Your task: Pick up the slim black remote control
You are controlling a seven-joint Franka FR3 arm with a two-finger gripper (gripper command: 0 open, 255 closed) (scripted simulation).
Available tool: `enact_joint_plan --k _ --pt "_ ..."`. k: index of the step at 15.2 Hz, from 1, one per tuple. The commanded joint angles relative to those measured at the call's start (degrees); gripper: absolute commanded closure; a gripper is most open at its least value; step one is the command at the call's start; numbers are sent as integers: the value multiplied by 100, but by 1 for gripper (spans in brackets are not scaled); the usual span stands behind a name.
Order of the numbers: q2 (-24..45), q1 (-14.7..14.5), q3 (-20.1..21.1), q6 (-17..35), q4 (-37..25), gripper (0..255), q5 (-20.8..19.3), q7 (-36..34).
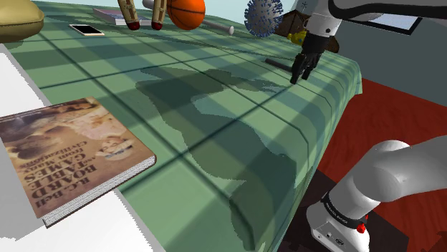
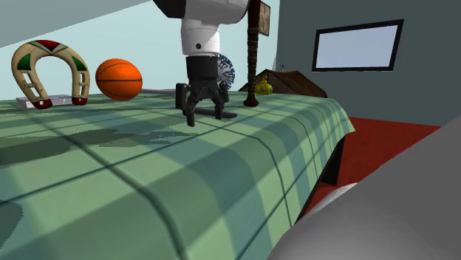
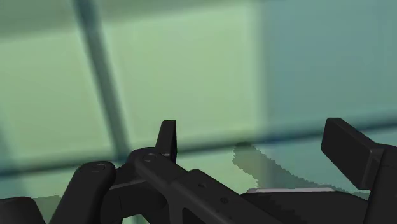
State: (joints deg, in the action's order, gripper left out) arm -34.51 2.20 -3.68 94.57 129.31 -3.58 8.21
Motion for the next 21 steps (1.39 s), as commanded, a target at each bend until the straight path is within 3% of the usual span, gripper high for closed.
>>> enact_joint_plan --k 1,9,18,21 --pt "397 34 -130 173 -251 0 -83 183" --pt "1944 154 -612 334 -1763 0 -198 951" --pt "3836 386 -1002 72 -4039 0 59 1813" --pt "3790 385 -995 316 -3750 0 46 1791"
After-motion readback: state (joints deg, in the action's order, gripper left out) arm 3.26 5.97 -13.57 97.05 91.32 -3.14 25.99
